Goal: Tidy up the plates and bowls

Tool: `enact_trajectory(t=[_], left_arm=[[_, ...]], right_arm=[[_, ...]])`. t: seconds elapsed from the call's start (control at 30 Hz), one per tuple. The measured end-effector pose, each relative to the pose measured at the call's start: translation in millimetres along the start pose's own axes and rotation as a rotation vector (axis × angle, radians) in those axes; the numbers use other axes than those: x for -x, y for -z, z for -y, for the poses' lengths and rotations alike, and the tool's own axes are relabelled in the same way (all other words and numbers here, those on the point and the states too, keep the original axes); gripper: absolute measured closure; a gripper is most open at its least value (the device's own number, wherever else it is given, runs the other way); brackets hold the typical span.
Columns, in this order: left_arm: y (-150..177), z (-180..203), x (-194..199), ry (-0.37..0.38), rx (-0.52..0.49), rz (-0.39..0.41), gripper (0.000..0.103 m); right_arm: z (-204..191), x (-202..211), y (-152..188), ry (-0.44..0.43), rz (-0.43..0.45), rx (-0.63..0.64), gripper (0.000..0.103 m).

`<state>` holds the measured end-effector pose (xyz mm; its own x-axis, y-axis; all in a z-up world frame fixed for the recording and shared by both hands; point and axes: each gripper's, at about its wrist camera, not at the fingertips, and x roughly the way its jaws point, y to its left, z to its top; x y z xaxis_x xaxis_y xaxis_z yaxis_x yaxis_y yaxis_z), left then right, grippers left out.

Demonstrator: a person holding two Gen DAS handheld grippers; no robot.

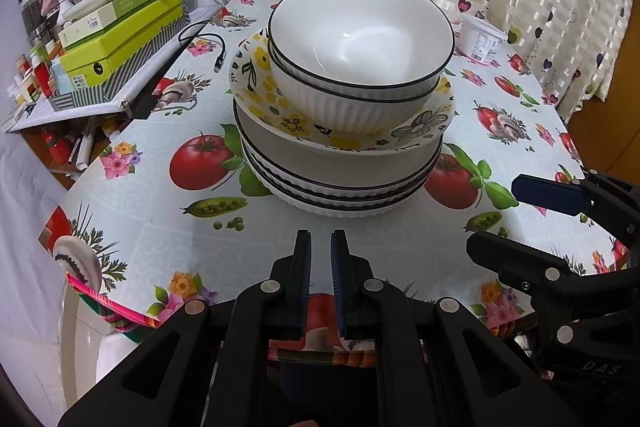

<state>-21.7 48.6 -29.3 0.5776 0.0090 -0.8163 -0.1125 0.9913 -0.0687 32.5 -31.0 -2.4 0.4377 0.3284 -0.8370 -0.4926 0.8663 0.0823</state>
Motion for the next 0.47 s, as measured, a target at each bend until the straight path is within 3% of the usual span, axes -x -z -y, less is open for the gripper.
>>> enact_trajectory(t=[0.47], left_arm=[[1.7, 1.3, -0.9, -0.003, -0.003, 0.007, 0.093]], right_arm=[[0.0, 0.1, 0.0, 0.000, -0.001, -0.002, 0.041]])
